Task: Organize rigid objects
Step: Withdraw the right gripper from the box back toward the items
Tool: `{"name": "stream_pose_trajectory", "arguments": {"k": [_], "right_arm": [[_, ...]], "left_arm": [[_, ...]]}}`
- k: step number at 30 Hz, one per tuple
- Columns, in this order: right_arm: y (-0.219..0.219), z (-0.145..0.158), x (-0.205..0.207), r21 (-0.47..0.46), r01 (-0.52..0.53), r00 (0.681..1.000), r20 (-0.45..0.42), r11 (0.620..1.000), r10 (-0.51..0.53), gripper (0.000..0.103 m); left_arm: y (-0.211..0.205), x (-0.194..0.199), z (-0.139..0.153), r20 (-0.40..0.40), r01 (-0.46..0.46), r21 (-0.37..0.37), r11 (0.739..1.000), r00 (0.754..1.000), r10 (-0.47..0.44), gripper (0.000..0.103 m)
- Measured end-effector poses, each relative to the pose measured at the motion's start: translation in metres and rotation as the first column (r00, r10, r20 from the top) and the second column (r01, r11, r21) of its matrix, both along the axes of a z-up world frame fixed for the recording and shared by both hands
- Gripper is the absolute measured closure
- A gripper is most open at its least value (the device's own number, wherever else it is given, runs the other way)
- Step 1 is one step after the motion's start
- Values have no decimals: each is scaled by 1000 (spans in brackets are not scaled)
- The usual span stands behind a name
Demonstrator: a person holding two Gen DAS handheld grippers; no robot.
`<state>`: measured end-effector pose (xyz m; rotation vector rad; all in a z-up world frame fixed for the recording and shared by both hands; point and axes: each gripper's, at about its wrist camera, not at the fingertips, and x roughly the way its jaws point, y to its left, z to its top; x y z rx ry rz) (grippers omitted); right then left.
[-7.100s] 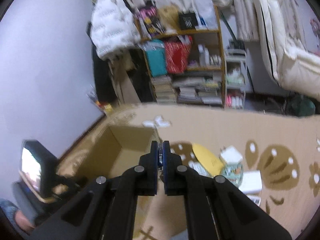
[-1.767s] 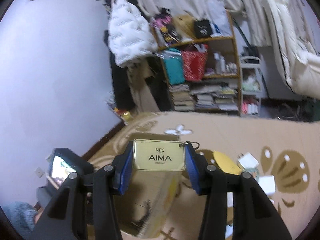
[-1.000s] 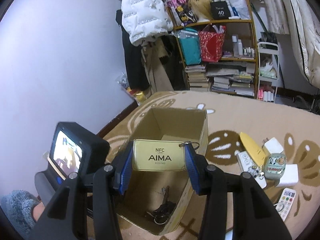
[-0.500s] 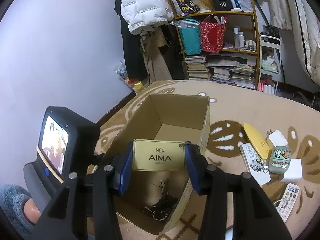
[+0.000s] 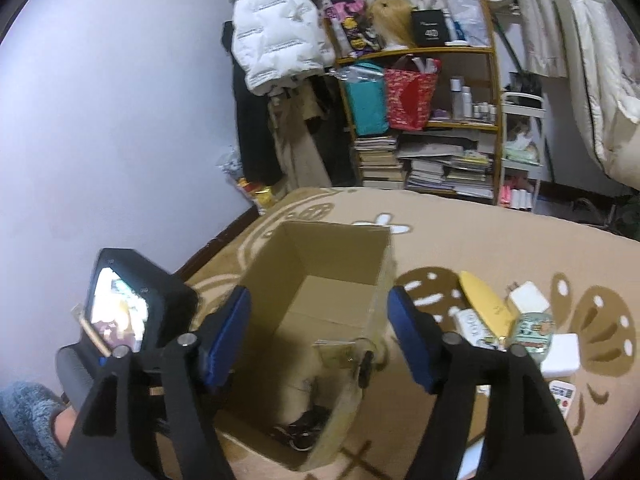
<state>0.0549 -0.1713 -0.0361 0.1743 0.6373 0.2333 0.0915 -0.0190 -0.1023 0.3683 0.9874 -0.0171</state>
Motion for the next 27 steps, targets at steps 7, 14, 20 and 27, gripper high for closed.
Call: {"name": "stream_pose_trajectory", "arguments": {"k": [7,14,20,27], "right_arm": [[-24,-17,9,45,41,996,-78,998,-38,24],[-28,-49,23,119,33,983,-183,992,-11,30],[-16,-61,31,105,6,979,-204,994,15,67],[-7,-54,28,27,7,984,-180,1000,-2,87]], "left_arm": [[2,1,2,-8,-8,-16,1000,1000,8,88],[3,1,3,-8,-8,-13,1000,1000,7,88],[2,2,3,-9,-7,-15,1000,1000,7,88],[6,6,3,-17,-15,-25,1000,1000,15,88]]}}
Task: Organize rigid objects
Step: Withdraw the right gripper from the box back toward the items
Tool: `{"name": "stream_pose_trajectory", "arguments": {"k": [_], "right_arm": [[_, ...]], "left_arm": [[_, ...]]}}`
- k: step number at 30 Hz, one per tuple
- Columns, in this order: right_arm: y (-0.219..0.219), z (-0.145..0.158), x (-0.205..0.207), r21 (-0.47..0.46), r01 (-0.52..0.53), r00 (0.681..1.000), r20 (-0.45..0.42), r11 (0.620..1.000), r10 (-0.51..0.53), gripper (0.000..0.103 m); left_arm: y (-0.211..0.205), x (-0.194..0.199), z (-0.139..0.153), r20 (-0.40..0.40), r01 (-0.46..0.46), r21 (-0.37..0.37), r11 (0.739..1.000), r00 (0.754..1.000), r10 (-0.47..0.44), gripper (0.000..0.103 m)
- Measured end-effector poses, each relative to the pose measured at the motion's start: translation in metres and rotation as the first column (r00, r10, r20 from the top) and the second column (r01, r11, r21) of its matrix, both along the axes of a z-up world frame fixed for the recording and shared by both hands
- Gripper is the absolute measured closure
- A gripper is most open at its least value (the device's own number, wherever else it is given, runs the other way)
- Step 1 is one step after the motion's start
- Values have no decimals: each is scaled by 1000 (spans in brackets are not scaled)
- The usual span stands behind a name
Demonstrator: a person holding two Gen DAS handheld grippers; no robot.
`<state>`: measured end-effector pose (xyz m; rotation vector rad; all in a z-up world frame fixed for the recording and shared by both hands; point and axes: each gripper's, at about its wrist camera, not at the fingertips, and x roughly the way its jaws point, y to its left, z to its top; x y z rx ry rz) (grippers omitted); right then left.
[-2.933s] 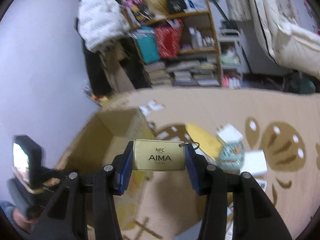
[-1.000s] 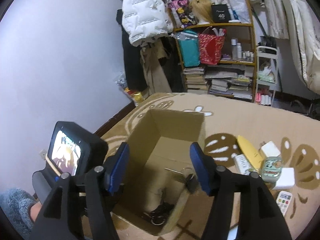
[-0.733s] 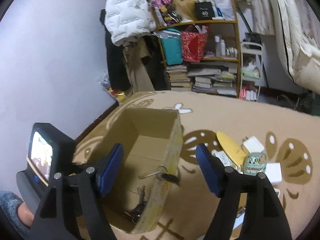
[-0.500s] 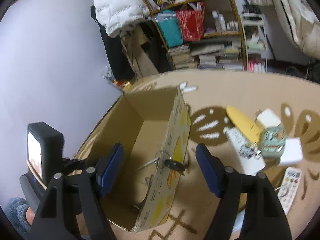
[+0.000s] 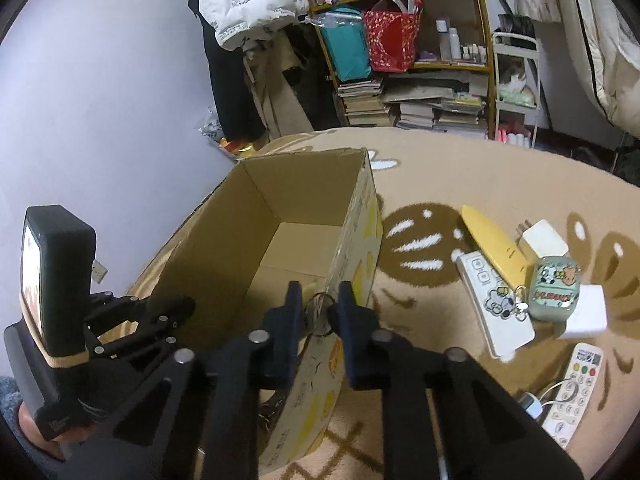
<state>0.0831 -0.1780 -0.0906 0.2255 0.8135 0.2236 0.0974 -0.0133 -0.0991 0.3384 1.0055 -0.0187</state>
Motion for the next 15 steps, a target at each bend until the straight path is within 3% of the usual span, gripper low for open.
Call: {"name": "stream_pose_trajectory", "arguments": {"k": [2,8,15], "right_arm": [[2,2,-2,-14,2,1000,14,1000,-1,95],[3,13,-6,-45,23,998,67,999,-20,96],[4,49,-19,-35,34,981,191,999,-26,96]], "left_arm": [[0,0,0,0,1,1,1000,1000,-1,88],[1,1,0,-2,-2,2,1000,1000,2,88],[1,0,0,1,-1,8,1000,1000,1,88]]}}
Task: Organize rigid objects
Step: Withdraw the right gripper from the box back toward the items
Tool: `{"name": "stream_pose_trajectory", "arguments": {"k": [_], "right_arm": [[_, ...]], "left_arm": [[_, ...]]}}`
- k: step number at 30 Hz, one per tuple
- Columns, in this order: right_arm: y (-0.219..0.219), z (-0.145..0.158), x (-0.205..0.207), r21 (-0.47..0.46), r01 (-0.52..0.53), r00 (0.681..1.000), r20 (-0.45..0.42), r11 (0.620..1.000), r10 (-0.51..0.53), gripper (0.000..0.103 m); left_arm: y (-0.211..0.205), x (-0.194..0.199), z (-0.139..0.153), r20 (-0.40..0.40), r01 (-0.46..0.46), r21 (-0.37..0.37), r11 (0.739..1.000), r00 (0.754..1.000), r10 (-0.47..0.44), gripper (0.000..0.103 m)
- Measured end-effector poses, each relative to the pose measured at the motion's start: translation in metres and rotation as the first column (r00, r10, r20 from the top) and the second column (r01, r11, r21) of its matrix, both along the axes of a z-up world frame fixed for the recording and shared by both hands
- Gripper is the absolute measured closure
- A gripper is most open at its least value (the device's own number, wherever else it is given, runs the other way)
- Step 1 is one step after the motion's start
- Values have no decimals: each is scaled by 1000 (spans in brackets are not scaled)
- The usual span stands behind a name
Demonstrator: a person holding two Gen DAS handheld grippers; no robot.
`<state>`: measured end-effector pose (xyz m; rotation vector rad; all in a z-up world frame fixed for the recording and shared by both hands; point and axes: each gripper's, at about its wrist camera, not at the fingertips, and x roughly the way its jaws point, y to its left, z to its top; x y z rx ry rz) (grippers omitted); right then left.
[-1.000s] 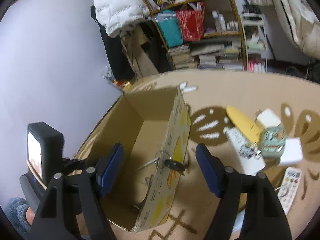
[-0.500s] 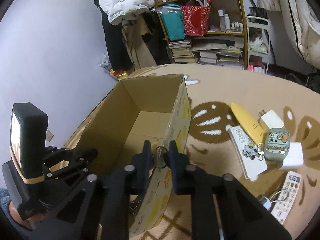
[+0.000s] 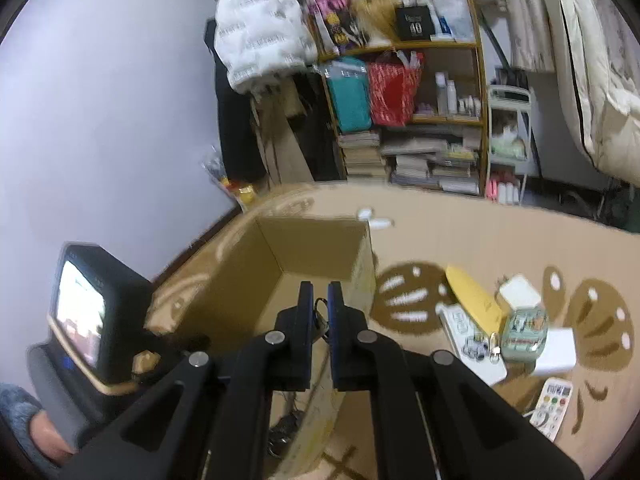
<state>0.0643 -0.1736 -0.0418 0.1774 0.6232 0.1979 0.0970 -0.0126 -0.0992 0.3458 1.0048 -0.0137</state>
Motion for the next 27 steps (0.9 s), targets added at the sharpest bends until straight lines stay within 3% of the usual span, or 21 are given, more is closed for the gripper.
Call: {"name": "stream_pose_trajectory", "arguments": {"k": [8,18,22,24,27], "right_arm": [[13,32,-15,45,-60,993,105,997,55,96],[25,-6,5,-21,-46,998,-42,999,45,95],[20,-10,5,-14,-45,998,-54,999,44,94],[15,-7,3,-17,-33,999,-37,999,32,89],[3,-4,1,-34,9,1000,-25,999,-9,57]], "left_arm": [[0,0,-1,-1,-2,-3,1000,1000,2,88],[2,1,-2,-6,-7,-19,1000,1000,6,88],[2,1,-2,-5,-5,-17,1000,1000,5,88],[2,1,-3,-6,-4,-15,1000,1000,4,88],[2,1,-4,-7,-4,-18,1000,1000,4,88]]}}
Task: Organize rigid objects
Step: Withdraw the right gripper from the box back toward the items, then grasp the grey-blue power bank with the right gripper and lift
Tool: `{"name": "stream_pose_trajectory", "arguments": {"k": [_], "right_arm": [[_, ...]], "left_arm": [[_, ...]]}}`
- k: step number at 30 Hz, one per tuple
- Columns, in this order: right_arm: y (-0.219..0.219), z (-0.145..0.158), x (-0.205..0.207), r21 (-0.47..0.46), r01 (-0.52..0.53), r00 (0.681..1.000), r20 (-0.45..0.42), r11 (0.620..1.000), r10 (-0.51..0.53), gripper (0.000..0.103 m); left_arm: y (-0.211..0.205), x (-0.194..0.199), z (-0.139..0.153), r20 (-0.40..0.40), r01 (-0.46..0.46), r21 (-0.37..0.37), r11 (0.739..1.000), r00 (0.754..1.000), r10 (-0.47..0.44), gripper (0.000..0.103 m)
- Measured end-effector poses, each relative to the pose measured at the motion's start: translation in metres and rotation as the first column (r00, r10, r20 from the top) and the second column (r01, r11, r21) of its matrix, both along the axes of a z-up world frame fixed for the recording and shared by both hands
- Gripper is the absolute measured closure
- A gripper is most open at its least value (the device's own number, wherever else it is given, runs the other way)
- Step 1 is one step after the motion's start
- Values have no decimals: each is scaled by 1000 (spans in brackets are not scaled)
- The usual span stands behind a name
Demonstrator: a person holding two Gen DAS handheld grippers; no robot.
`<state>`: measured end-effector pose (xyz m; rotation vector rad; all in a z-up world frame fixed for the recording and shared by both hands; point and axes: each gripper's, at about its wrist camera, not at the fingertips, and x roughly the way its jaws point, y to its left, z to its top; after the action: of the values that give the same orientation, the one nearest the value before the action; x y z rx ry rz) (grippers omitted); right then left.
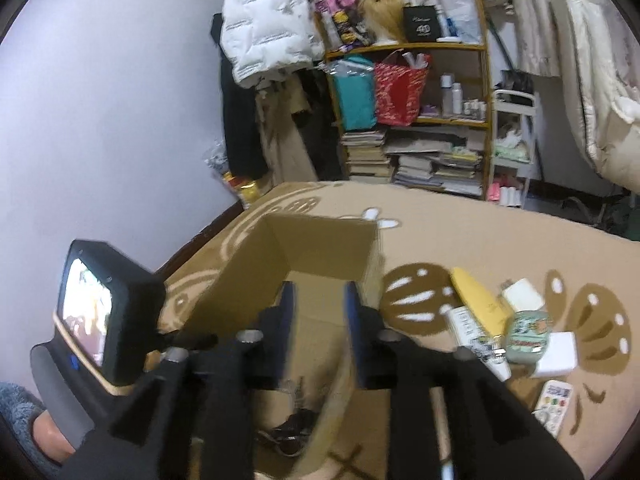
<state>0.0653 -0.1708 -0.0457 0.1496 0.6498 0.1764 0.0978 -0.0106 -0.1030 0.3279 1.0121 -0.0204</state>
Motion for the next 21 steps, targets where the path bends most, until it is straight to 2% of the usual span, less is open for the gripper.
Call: {"name": "stream_pose_trajectory", "arguments": {"k": [1,4,11,14,21], "right_arm": [[-6,0,-1,-7,26,1000,4,1000,-26,48],[-23,-2,-2,-24,84,996,-9,996,-84,45],[-62,-21,-8,-23,203,974,-96,979,-204,19],[-79,-35,-13,18,255,957,-148,967,-250,13],[-102,-65,-26,29,333,912,-264,942,-314,13]], "left_arm": [[0,0,0,0,-1,-1,1000,1000,1,88],[-1,0,-1,-2,-1,1,1000,1000,1,88],[-4,-1,-1,0,4,9,1000,1000,-4,88],[-4,-1,-1,-1,5,10,1000,1000,-5,88],[-4,-1,-1,-1,6,11,1000,1000,-6,88]]}}
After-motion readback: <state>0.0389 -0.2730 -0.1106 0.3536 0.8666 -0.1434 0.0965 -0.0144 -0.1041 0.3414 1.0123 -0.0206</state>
